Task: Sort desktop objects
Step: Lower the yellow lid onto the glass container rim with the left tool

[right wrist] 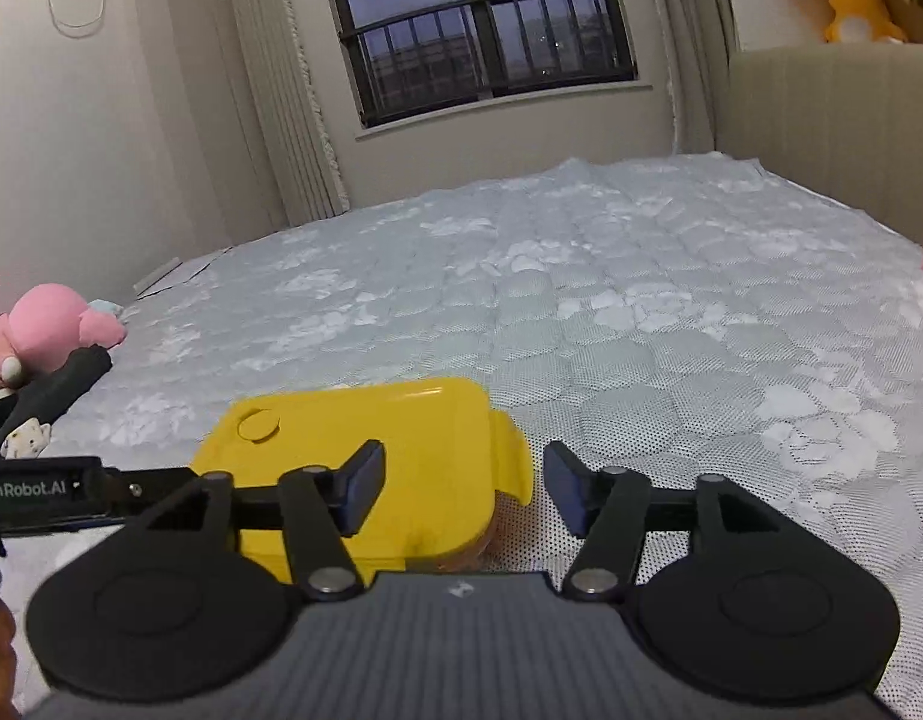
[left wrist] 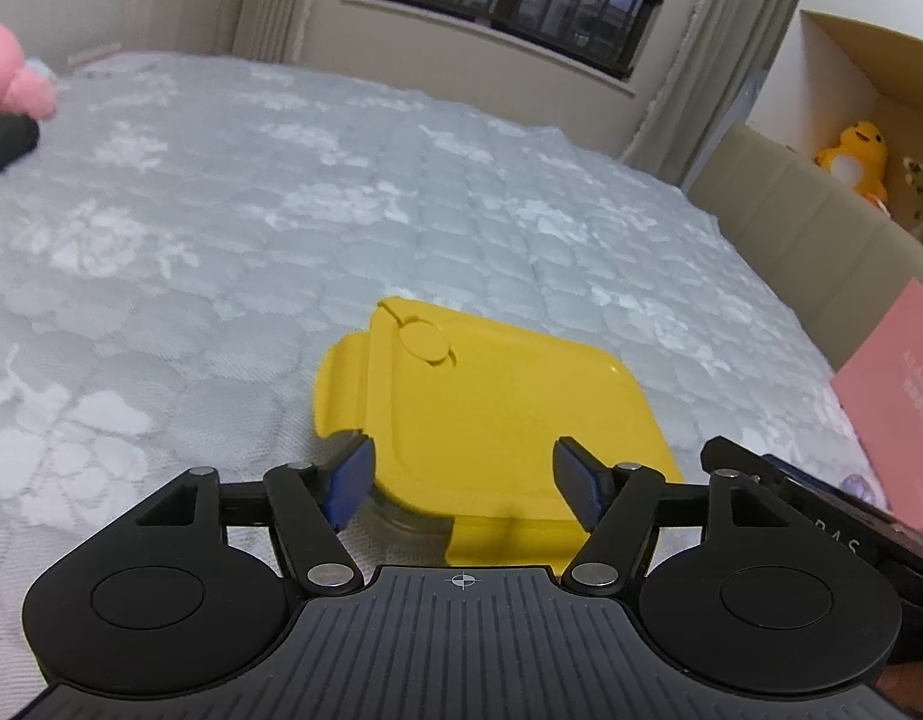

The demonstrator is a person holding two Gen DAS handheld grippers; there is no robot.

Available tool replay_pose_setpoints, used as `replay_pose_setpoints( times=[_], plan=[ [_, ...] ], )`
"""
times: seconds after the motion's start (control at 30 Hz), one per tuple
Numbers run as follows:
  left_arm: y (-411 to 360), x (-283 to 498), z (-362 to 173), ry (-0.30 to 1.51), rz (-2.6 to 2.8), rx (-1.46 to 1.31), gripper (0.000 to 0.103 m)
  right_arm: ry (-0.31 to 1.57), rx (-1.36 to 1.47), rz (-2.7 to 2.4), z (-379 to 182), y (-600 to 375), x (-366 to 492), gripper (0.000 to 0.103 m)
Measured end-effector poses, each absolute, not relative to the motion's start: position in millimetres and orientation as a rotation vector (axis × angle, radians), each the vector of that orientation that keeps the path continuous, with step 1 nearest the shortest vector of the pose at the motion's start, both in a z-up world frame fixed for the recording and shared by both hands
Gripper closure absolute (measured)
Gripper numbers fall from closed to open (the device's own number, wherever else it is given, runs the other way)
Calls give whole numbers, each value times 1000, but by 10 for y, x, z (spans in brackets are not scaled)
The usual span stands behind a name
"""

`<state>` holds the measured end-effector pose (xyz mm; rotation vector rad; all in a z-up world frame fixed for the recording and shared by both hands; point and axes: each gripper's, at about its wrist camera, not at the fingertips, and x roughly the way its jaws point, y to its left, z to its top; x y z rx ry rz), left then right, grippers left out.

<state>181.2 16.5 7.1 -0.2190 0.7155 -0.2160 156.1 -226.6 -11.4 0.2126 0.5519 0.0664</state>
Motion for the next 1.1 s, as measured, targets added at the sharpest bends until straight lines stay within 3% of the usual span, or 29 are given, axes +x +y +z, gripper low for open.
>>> replay_pose_setpoints(
  times=[0.83,1.1],
  plan=[
    [147,1389,52,720,-208,-189,20,587,262,75,-239,-2301,1148,29],
    [260,1371,-1,740,-187,-237,16,626,460,117,-388,-2414,1161,29]
  ],
)
